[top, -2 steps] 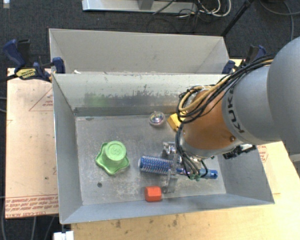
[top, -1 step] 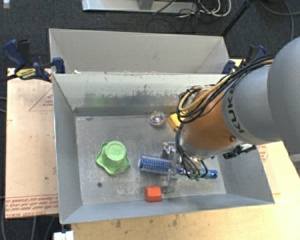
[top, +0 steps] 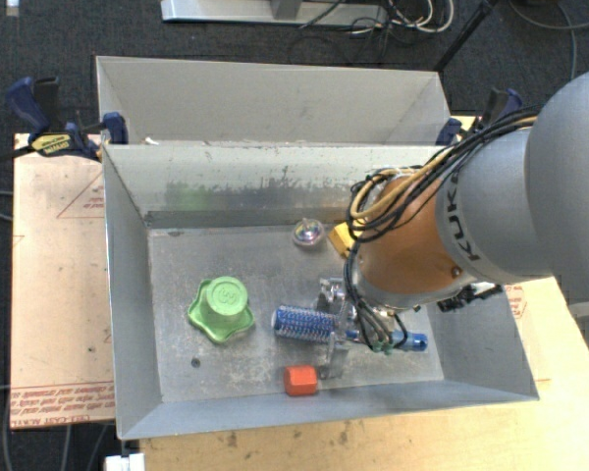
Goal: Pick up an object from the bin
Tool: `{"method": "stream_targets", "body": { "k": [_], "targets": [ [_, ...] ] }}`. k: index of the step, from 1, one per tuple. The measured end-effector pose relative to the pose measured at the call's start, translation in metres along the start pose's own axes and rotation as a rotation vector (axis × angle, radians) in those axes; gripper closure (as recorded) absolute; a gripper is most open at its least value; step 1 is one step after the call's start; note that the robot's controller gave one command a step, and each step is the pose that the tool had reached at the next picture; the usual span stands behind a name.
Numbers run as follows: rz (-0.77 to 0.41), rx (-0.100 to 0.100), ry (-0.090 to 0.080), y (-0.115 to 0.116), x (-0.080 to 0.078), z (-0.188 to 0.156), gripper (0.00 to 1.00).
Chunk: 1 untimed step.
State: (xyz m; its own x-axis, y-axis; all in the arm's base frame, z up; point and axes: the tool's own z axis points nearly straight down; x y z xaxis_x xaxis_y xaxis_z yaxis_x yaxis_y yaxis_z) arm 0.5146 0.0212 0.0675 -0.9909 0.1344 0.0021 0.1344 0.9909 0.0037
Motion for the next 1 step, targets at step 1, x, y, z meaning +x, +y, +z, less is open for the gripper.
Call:
{"method": "stream_targets", "body": {
  "k": [1],
  "targets": [
    [-0.002, 0.000, 0.000, 0.0003, -0.0002, 0.0000, 0.00]
  ]
}}
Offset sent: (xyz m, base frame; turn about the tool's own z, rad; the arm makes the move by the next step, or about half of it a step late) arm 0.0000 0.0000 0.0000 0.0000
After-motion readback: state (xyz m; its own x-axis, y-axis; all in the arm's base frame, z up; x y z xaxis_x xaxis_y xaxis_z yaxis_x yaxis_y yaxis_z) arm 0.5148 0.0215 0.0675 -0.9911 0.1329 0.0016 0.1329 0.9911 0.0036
